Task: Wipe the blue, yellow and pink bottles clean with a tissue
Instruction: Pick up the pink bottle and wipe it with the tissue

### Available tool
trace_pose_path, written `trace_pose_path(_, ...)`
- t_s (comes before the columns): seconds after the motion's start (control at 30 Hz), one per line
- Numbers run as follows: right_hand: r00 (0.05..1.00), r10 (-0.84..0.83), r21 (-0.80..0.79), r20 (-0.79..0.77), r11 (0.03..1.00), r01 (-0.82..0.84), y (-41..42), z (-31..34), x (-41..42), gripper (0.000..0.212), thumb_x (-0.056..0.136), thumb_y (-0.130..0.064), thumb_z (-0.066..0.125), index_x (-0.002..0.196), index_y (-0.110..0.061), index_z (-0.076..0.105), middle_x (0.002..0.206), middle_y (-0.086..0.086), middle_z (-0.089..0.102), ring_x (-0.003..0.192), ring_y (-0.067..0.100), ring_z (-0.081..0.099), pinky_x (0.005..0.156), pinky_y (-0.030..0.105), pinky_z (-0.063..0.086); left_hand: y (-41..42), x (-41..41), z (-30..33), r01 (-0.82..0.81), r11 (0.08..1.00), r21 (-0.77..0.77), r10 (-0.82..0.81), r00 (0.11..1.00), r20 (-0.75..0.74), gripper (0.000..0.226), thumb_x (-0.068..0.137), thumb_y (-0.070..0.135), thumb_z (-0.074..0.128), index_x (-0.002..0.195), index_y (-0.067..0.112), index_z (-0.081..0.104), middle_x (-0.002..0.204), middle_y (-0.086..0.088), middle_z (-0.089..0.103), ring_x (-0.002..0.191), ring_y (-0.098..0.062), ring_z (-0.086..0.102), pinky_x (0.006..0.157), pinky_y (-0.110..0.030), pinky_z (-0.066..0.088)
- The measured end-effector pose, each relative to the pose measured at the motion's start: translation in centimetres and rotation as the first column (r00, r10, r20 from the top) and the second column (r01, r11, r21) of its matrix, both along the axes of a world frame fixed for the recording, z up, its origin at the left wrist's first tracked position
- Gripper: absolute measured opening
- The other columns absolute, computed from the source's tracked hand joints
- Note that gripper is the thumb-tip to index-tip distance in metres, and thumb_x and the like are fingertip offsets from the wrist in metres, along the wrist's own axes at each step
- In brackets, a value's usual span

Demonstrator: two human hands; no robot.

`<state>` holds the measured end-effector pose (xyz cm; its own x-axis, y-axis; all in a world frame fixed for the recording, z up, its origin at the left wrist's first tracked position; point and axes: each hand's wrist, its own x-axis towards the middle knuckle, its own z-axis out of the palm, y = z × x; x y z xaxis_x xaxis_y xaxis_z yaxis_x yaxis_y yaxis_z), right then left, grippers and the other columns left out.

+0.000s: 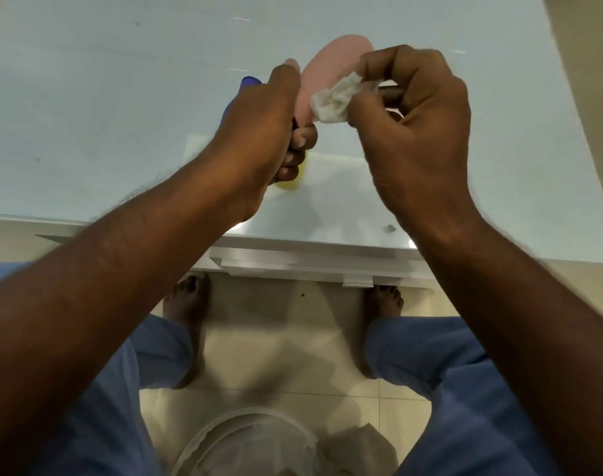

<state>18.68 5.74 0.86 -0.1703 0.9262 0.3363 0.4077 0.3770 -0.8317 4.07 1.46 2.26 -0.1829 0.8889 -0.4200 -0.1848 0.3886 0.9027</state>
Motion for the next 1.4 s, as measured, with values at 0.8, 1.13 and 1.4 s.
trace_pose_path(0.8,0.937,0.214,0.323,0.275,0.898,-0.299,-2.0,-0.8,-1.4,0.02,0.097,-0.004,0.065,0.111,-0.001,0.078,0.108,0.016,0.071,0.103,0.021,0.066,0.087,0.031,0.058,-0.5,0.8,-1.8,-0.226,0.964,-0.139,0.257,0.926,0.276,0.021,0.104,0.029,0.059,0.091,0.014,0.066,0.082,-0.006,0.066,0.079,-0.017,0.067,0.083,-0.033,0.064)
trace_pose_path(1.13,0.99,0.002,0.237,0.139,0.971,-0.035,1.7,0.4,1.3,0.023,0.103,-0.017,0.068,0.12,-0.004,0.075,0.116,0.007,0.076,0.105,0.011,0.074,0.09,0.025,0.064,-0.5,0.3,0.1,-0.129,0.989,-0.072,0.136,0.984,0.114,0.034,0.107,0.045,0.045,0.093,0.016,0.056,0.053,0.004,0.043,0.046,-0.008,0.032,0.045,-0.022,0.033)
trace_pose_path(1.4,0.969,0.131,0.203,0.21,0.963,-0.174,-0.8,-0.4,-0.3,0.017,0.096,-0.017,0.075,0.105,-0.002,0.072,0.104,0.01,0.073,0.093,0.017,0.073,0.081,0.022,0.065,-0.2,0.0,-0.1,-0.127,0.992,-0.017,0.127,0.992,-0.019,0.045,0.108,0.05,0.042,0.091,0.012,0.06,0.057,0.003,0.045,0.049,-0.009,0.038,0.055,-0.026,0.038)
